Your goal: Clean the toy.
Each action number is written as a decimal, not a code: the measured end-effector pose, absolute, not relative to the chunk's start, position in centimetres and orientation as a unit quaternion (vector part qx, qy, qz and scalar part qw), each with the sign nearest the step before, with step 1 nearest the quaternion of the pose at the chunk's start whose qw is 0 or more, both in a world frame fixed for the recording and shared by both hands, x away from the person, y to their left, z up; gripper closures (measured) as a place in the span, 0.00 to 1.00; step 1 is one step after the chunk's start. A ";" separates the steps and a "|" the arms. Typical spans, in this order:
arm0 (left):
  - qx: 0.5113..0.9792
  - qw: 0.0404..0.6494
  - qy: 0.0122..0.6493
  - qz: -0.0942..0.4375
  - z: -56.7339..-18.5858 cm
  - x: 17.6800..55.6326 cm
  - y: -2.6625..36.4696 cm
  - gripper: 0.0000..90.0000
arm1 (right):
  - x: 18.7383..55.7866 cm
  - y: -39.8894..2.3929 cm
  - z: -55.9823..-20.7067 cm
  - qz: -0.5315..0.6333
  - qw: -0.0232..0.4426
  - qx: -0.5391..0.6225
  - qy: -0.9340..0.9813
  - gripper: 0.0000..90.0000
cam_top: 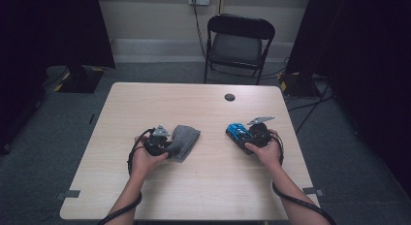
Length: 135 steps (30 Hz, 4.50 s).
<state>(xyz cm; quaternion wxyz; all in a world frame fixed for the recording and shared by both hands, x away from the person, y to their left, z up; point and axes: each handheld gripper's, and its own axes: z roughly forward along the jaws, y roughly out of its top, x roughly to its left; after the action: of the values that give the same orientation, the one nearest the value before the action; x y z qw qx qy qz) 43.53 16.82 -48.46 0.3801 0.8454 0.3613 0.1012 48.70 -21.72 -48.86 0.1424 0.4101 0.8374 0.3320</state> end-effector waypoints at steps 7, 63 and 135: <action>0.842 0.374 0.369 0.123 -48.1 43.3 16.7 0.36 | 48.8 -21.6 -48.7 0.315 0.133 0.410 0.845 0.30; 0.833 0.412 0.351 0.112 -44.8 38.6 14.3 0.17 | 42.2 -19.4 -43.9 0.389 0.096 0.333 0.854 0.16; 0.858 0.403 0.311 0.075 -48.7 32.0 10.1 0.17 | 33.9 -16.3 -47.6 0.388 0.051 0.265 0.881 0.15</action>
<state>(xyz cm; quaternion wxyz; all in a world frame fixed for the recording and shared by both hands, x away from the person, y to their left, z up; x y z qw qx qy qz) 31.96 10.12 -48.74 0.4026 0.8579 0.3105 0.0746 33.89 -16.29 -47.65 0.0507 0.2648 0.8813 0.3881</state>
